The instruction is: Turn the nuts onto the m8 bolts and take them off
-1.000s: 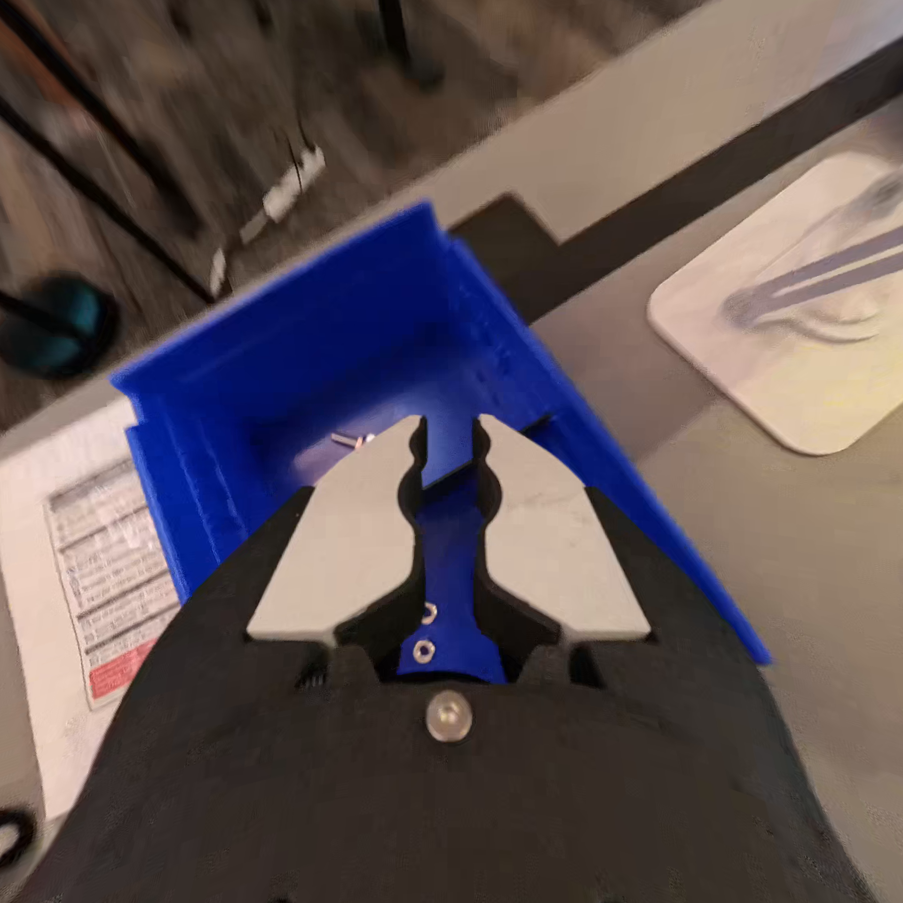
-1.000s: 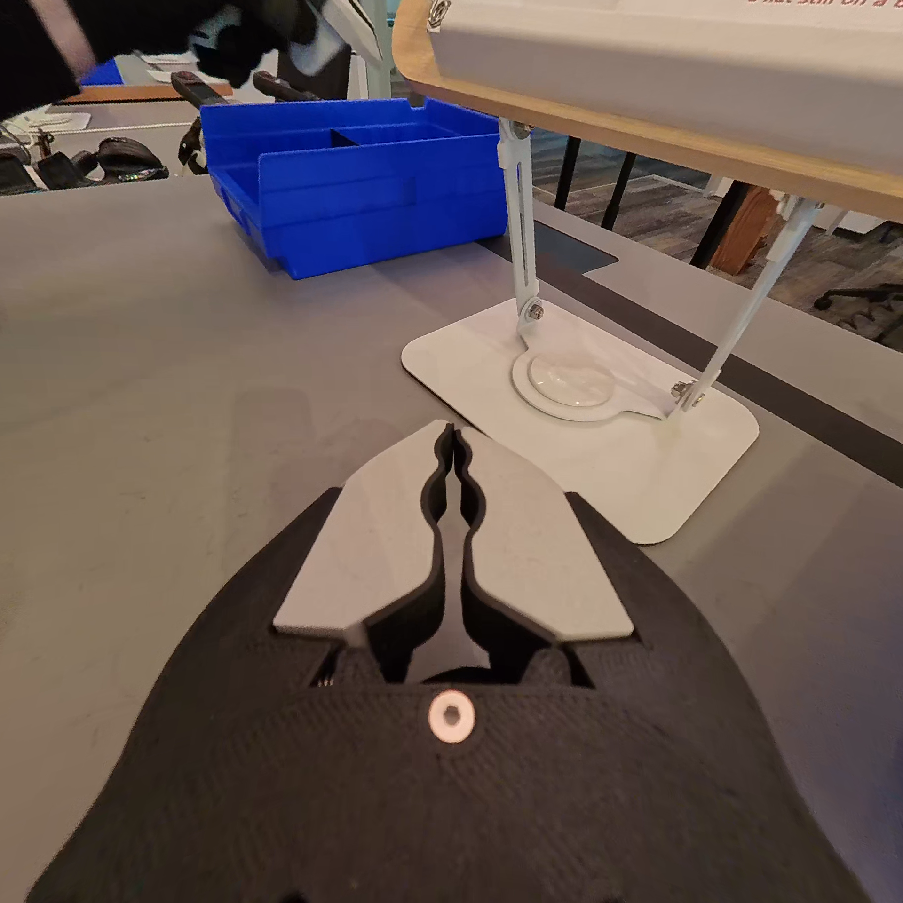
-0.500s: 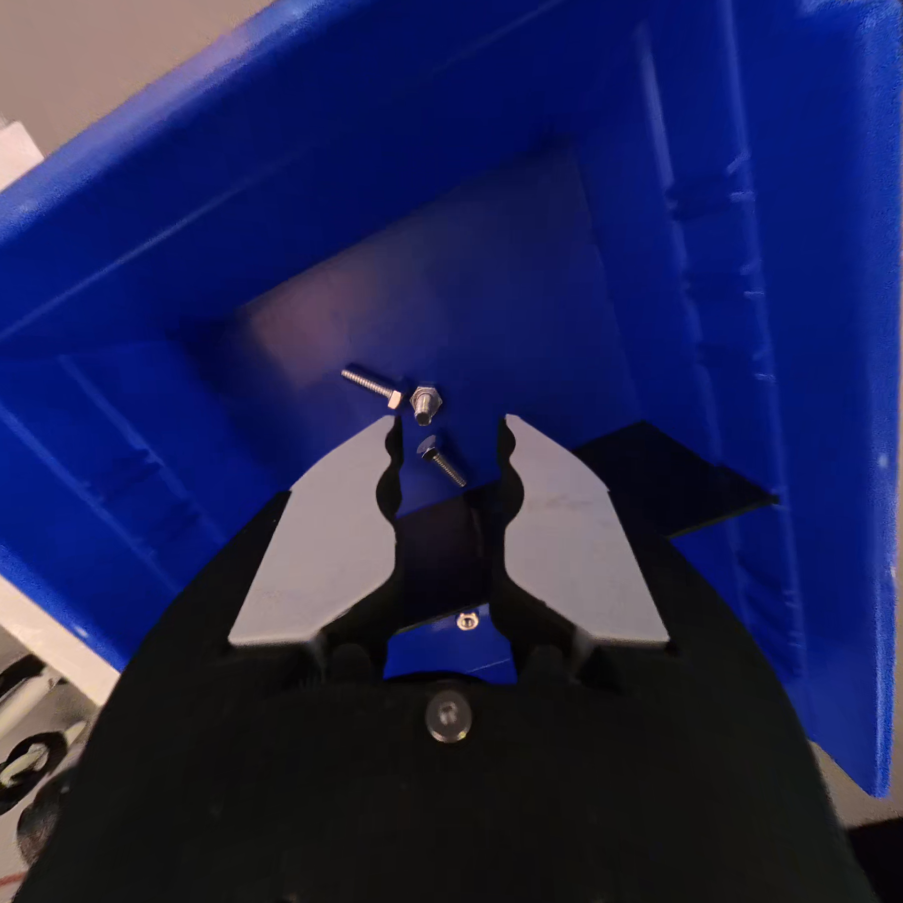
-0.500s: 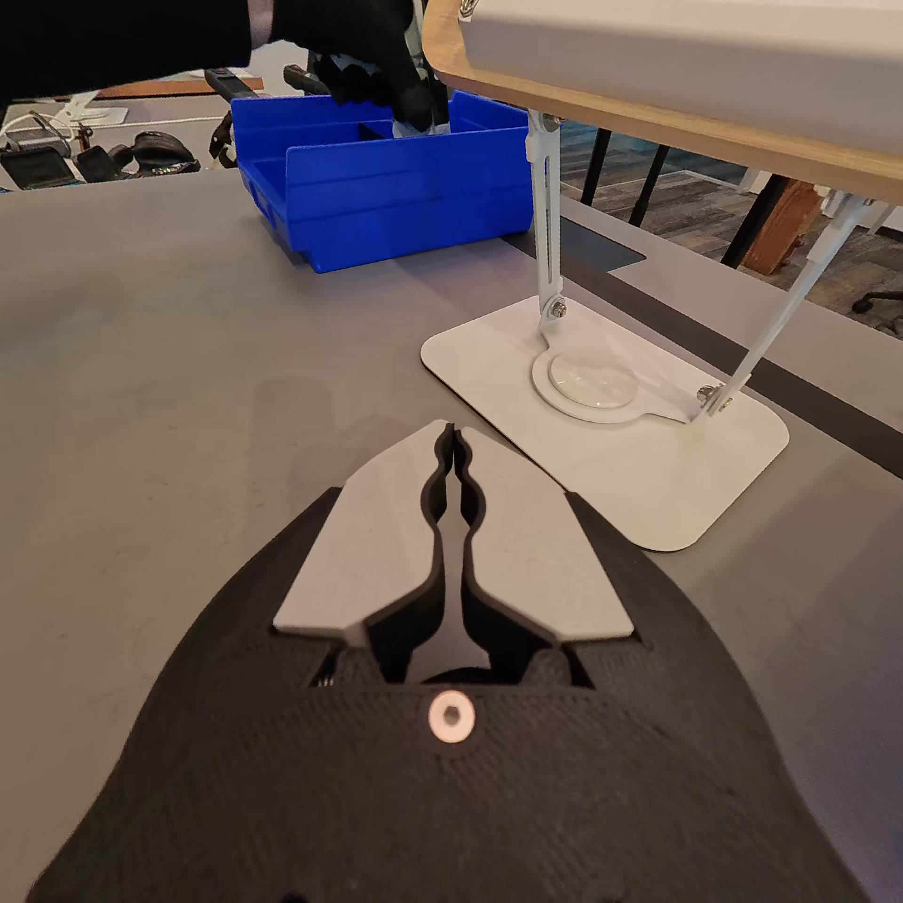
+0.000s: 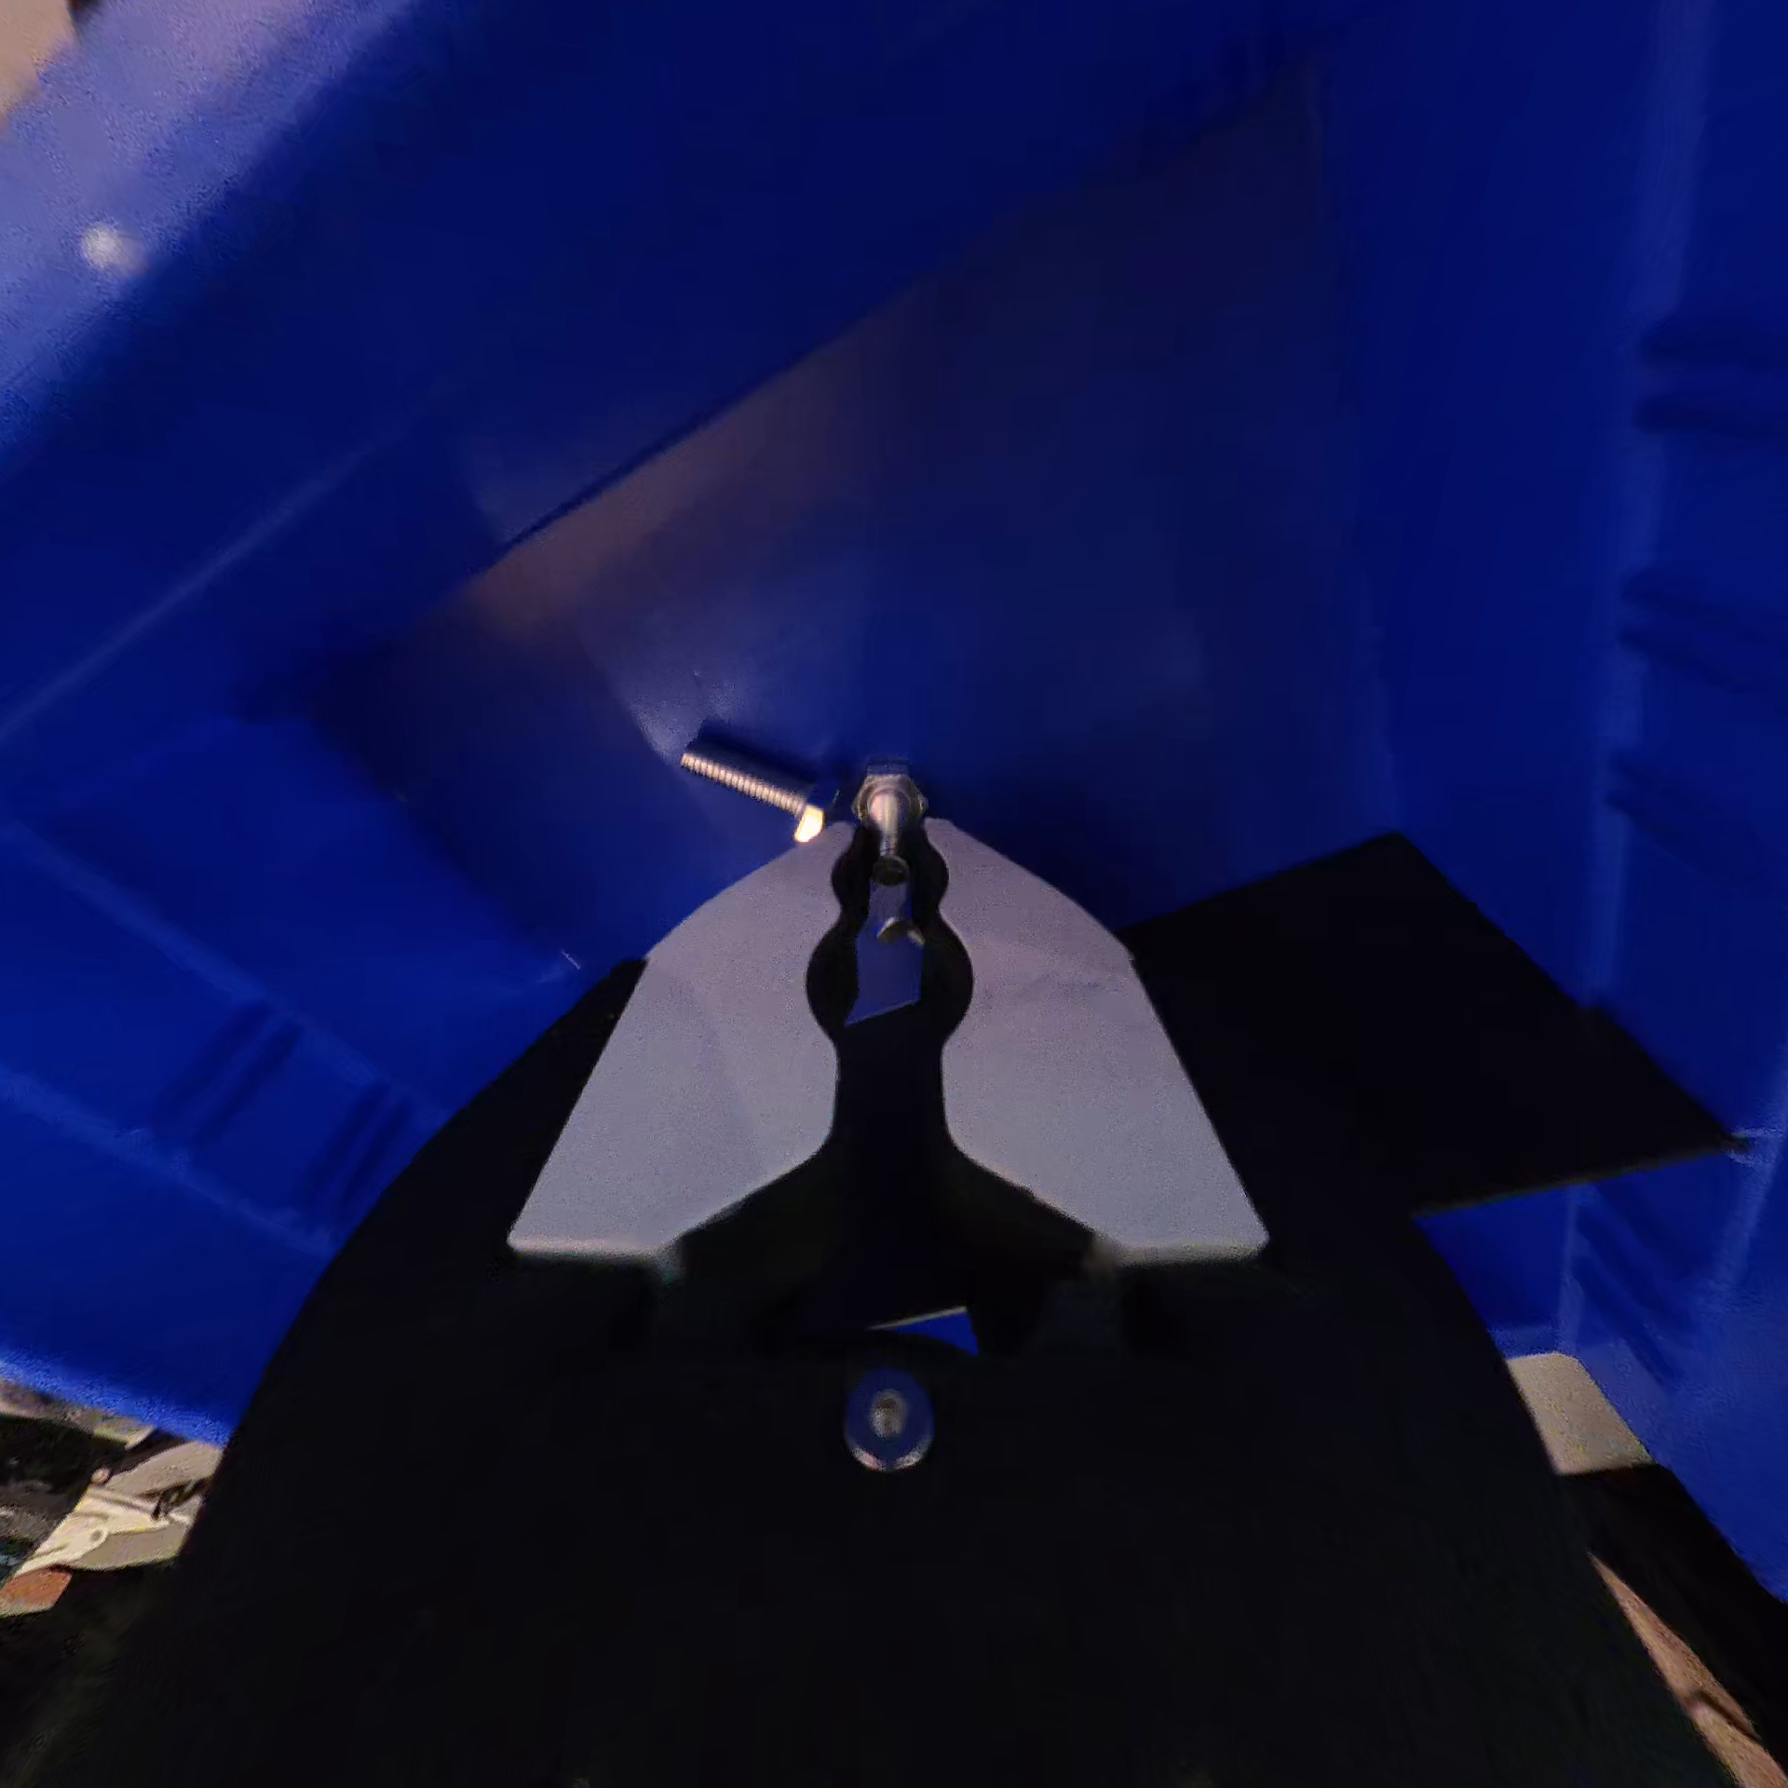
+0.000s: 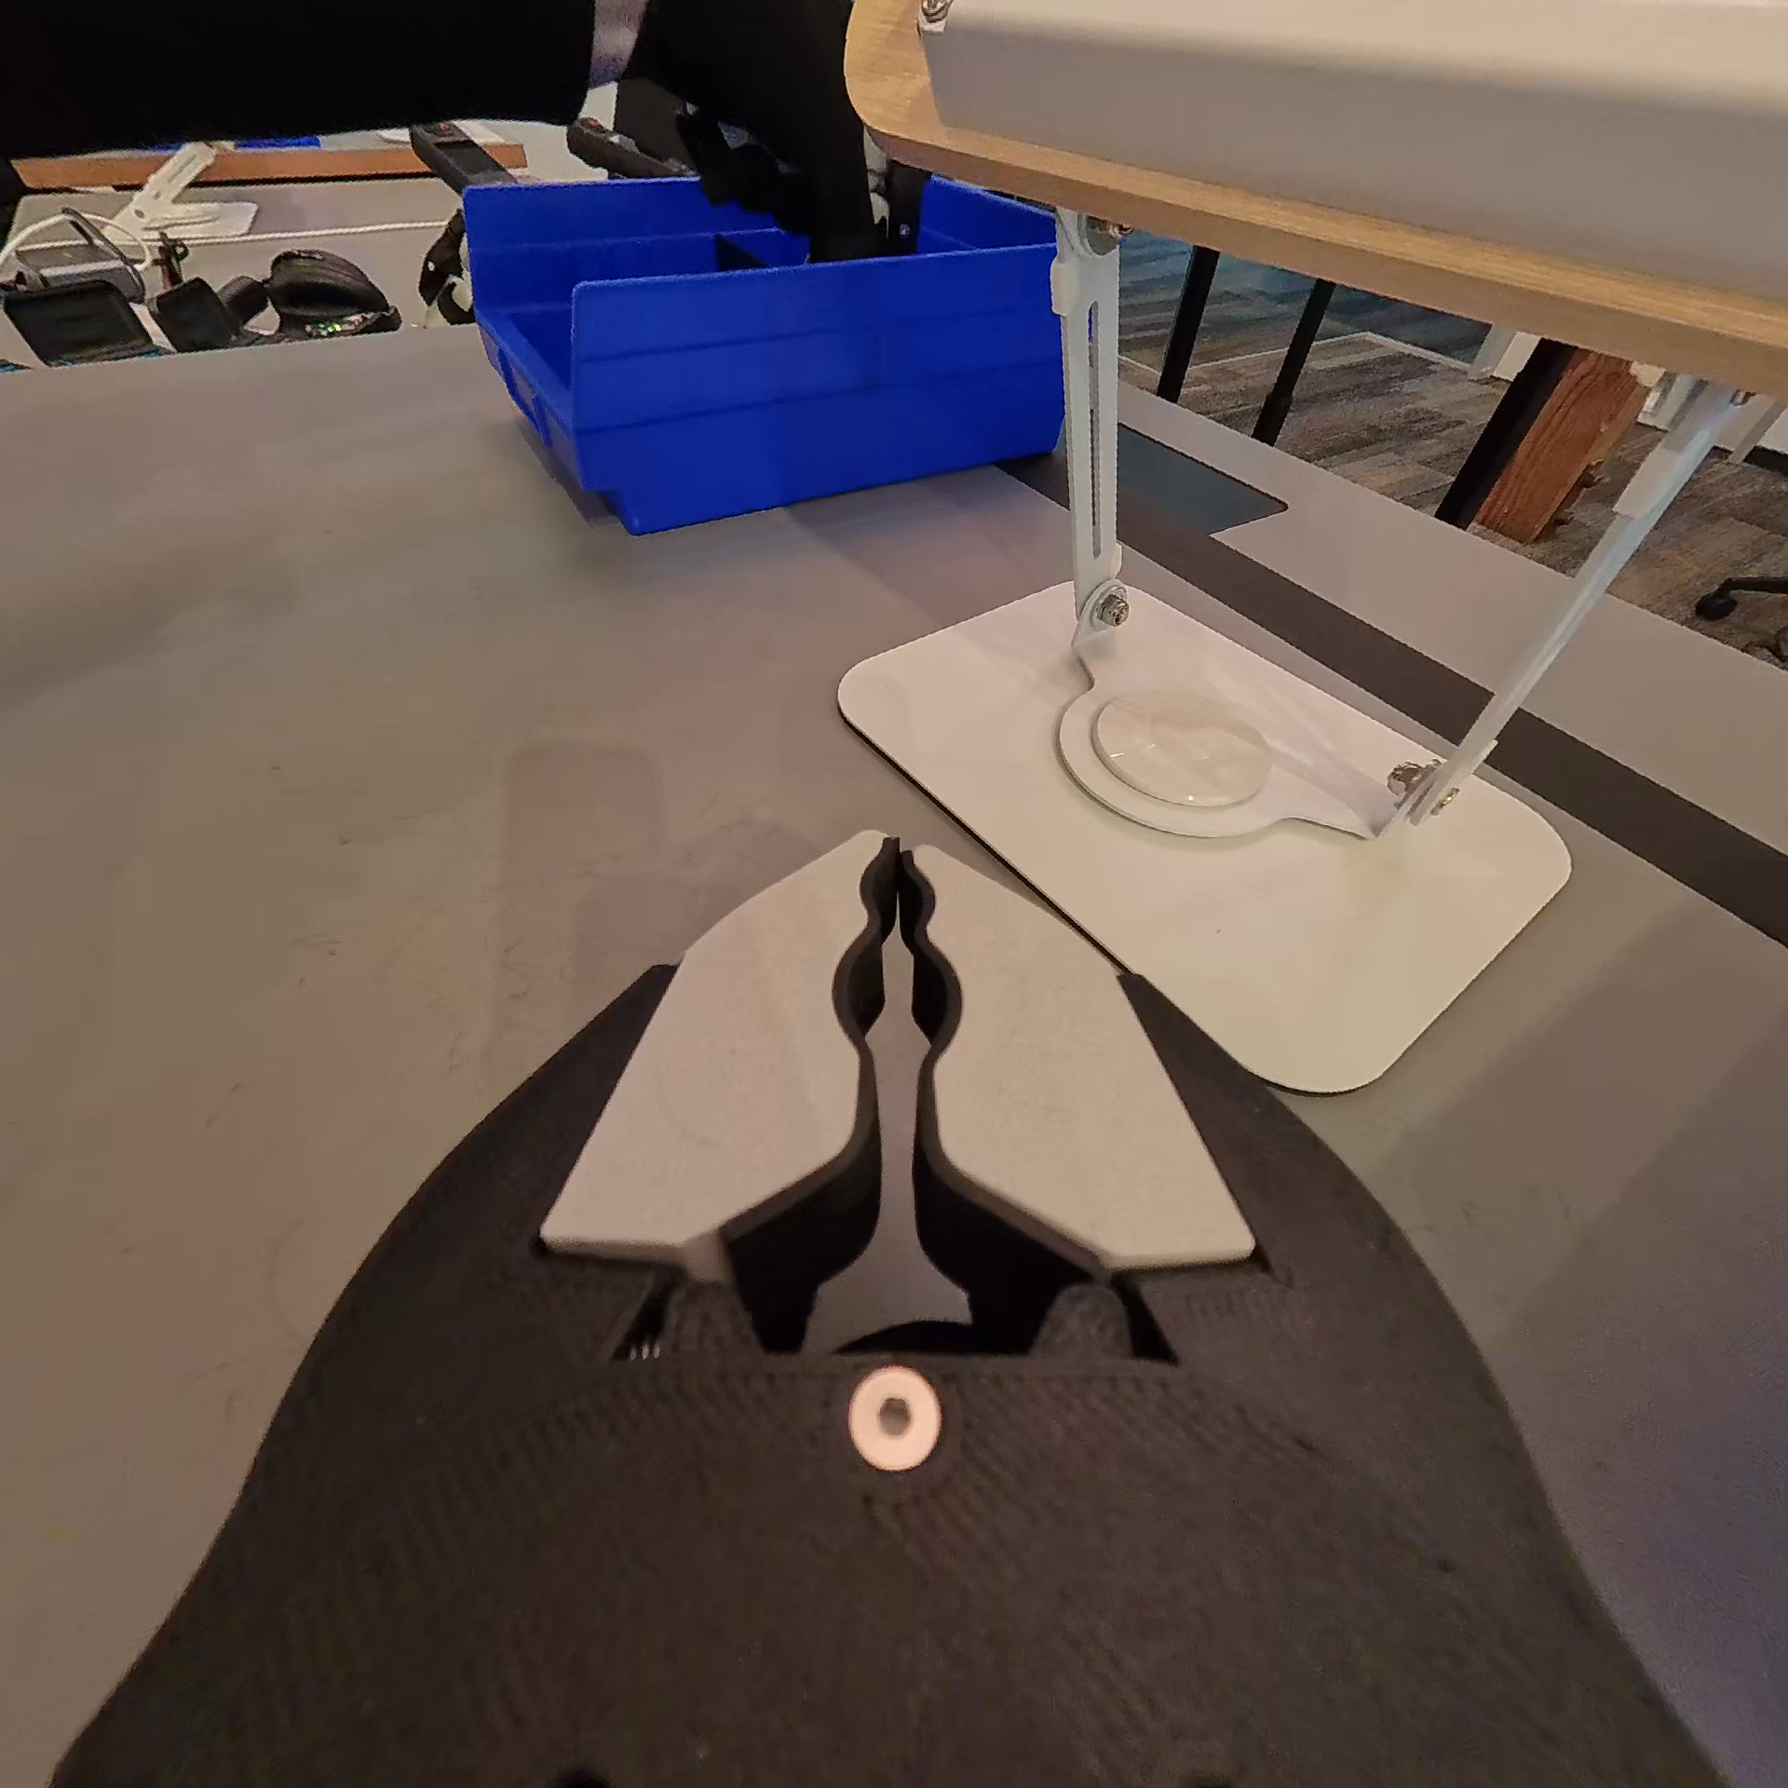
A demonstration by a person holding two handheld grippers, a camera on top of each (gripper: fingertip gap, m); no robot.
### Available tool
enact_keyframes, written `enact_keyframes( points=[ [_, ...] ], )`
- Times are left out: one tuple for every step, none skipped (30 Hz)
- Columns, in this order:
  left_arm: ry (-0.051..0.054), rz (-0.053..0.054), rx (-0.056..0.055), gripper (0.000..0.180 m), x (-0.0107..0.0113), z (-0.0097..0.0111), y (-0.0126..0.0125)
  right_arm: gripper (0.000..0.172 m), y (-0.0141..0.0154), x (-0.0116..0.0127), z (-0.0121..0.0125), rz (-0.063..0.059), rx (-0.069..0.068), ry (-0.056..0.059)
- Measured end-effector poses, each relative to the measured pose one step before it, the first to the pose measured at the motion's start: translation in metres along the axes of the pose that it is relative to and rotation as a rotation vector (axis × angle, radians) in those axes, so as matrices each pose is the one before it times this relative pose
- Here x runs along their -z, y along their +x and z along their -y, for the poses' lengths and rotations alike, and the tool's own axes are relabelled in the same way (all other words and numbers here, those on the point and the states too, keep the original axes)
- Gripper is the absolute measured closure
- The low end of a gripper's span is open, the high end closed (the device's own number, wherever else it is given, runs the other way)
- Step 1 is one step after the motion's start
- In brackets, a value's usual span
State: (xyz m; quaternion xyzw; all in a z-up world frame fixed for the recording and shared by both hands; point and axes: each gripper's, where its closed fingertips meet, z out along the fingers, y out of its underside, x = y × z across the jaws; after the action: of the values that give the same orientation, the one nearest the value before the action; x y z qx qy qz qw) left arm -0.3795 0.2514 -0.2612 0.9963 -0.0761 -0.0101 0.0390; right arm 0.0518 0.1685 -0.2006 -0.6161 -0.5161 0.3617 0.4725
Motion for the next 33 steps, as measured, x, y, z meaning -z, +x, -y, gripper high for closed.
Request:
enact_keyframes(
  points=[
    [0.0156, -0.0016, -0.0045, 0.172, 0.00154, 0.00223, 0.00050, 0.172, -0.00011, 0.00012, 0.00008, 0.0009, -0.0002, 0.0001],
    [0.0238, 0.0101, -0.0012, 0.172, 0.00332, 0.00253, -0.00122, 0.172, -0.00020, 0.00016, 0.00018, 0.0011, -0.0001, 0.0011],
    [0.0228, 0.0117, 0.0001, 0.172, 0.00514, 0.00105, -0.00191, 0.172, 0.00011, 0.00014, 0.00009, 0.0005, -0.0010, 0.0013],
    [0.0315, -0.0053, -0.0012, 0.172, 0.00717, 0.00076, 0.00051, 0.172, 0.00017, 0.00007, 0.00010, -0.0004, -0.0013, 0.0002],
    [0.0488, -0.0168, -0.0015, 0.172, 0.00980, 0.00188, 0.00321, 0.172, 0.00000, 0.00007, 0.00002, 0.0000, -0.0004, 0.0004],
    [0.0462, -0.0103, -0.0066, 0.172, 0.01149, 0.00009, 0.00378, 0.172, -0.00025, 0.00014, 0.00007, 0.0013, -0.0001, 0.0000],
    [0.0404, -0.0061, -0.0156, 0.172, 0.01241, -0.00186, 0.00414, 0.172, -0.00020, 0.00016, 0.00003, 0.0009, -0.0003, 0.0007],
    [0.0488, -0.0140, -0.0137, 0.172, 0.01298, -0.00180, 0.00648, 0.172, -0.00005, 0.00011, 0.00006, 0.0006, -0.0013, 0.0000],
    [0.0466, -0.0103, -0.0034, 0.173, 0.01357, -0.00295, 0.00657, 0.172, 0.00004, 0.00006, -0.00001, 0.0003, -0.0005, 0.0001],
    [0.0360, 0.0037, -0.0123, 0.173, 0.01340, -0.00460, 0.00608, 0.172, 0.00001, 0.00016, 0.00014, -0.0003, -0.0009, 0.0008],
    [0.0235, 0.0046, -0.0195, 0.173, 0.01309, -0.00659, 0.00755, 0.172, -0.00009, 0.00000, -0.00004, 0.0009, -0.0010, -0.0003],
    [0.0145, 0.0120, -0.0221, 0.173, 0.01252, -0.00760, 0.00812, 0.172, -0.00018, 0.00000, -0.00001, 0.0012, -0.0005, -0.0001],
    [0.0073, 0.0143, -0.0277, 0.173, 0.01232, -0.00821, 0.00939, 0.172, -0.00028, 0.00002, 0.00014, 0.0008, -0.0011, 0.0004],
    [0.0078, 0.0079, -0.0354, 0.173, 0.01198, -0.00734, 0.01221, 0.172, -0.00032, -0.00004, 0.00000, 0.0006, -0.0004, -0.0002],
    [0.0072, 0.0035, -0.0287, 0.173, 0.01081, -0.00598, 0.01438, 0.172, -0.00037, -0.00001, 0.00008, 0.0008, -0.0008, -0.0003],
    [0.0053, -0.0083, -0.0382, 0.173, 0.00909, -0.00468, 0.01823, 0.172, -0.00031, -0.00001, 0.00005, 0.0010, -0.0011, 0.0004],
    [-0.0006, -0.0136, -0.0487, 0.173, 0.00696, -0.00355, 0.02129, 0.172, 0.00008, 0.00007, 0.00013, -0.0001, -0.0007, 0.0005],
    [-0.0110, -0.0144, -0.0431, 0.173, 0.00399, -0.00272, 0.02257, 0.172, 0.00049, 0.00020, 0.00015, -0.0004, -0.0032, 0.0012],
    [-0.0139, -0.0212, -0.0480, 0.173, 0.00138, -0.00171, 0.02431, 0.172, 0.00048, 0.00020, 0.00024, 0.0003, -0.0052, 0.0020],
    [-0.0104, -0.0222, -0.0471, 0.173, -0.00115, 0.00047, 0.02436, 0.172, 0.00053, 0.00028, 0.00039, 0.0005, -0.0044, 0.0026],
    [-0.0126, -0.0118, -0.0464, 0.173, -0.00333, 0.00205, 0.02202, 0.172, 0.00023, 0.00027, 0.00028, 0.0000, -0.0023, 0.0024],
    [-0.0035, -0.0006, -0.0438, 0.173, -0.00450, 0.00502, 0.01872, 0.172, -0.00006, 0.00002, 0.00000, -0.0001, 0.0003, 0.0000],
    [0.0064, -0.0134, -0.0350, 0.173, -0.00503, 0.00764, 0.01794, 0.172, -0.00050, -0.00022, -0.00031, 0.0011, 0.0033, -0.0025],
    [0.0097, -0.0143, -0.0334, 0.173, -0.00547, 0.00896, 0.01580, 0.172, -0.00197, -0.00037, 0.00003, 0.0087, 0.0053, -0.0009],
    [0.0002, -0.0152, -0.0300, 0.173, -0.00606, 0.00842, 0.01341, 0.172, -0.00368, -0.00022, 0.00111, 0.0170, 0.0033, 0.0064],
    [-0.0045, -0.0199, -0.0290, 0.173, -0.00651, 0.00801, 0.01185, 0.172, -0.00255, -0.00051, 0.00062, 0.0096, 0.0024, 0.0031],
    [0.0075, -0.0204, -0.0201, 0.173, -0.00644, 0.00966, 0.00994, 0.172, -0.00170, -0.00065, -0.00055, 0.0057, 0.0045, -0.0050],
    [-0.0036, -0.0248, -0.0194, 0.173, -0.00755, 0.00790, 0.00953, 0.172, -0.00065, -0.00063, -0.00069, 0.0013, 0.0054, -0.0053],
    [-0.0277, -0.0110, -0.0267, 0.173, -0.00881, 0.00443, 0.00691, 0.172, -0.00025, 0.00000, -0.00009, 0.0010, 0.0013, -0.0009],
    [-0.0220, 0.0015, -0.0207, 0.173, -0.00923, 0.00533, 0.00387, 0.172, 0.00015, 0.00025, 0.00017, 0.0009, -0.0026, 0.0014],
    [-0.0177, -0.0211, -0.0174, 0.173, -0.00999, 0.00586, 0.00648, 0.172, 0.00067, 0.00021, 0.00010, -0.0006, -0.0050, 0.0008],
    [-0.0252, -0.0230, -0.0195, 0.173, -0.01071, 0.00466, 0.00601, 0.172, 0.00079, 0.00020, -0.00017, -0.0009, -0.0037, -0.0008],
    [-0.0227, -0.0088, -0.0179, 0.173, -0.01095, 0.00508, 0.00339, 0.172, 0.00079, 0.00014, -0.00036, -0.0026, 0.0006, -0.0019]
  ],
)
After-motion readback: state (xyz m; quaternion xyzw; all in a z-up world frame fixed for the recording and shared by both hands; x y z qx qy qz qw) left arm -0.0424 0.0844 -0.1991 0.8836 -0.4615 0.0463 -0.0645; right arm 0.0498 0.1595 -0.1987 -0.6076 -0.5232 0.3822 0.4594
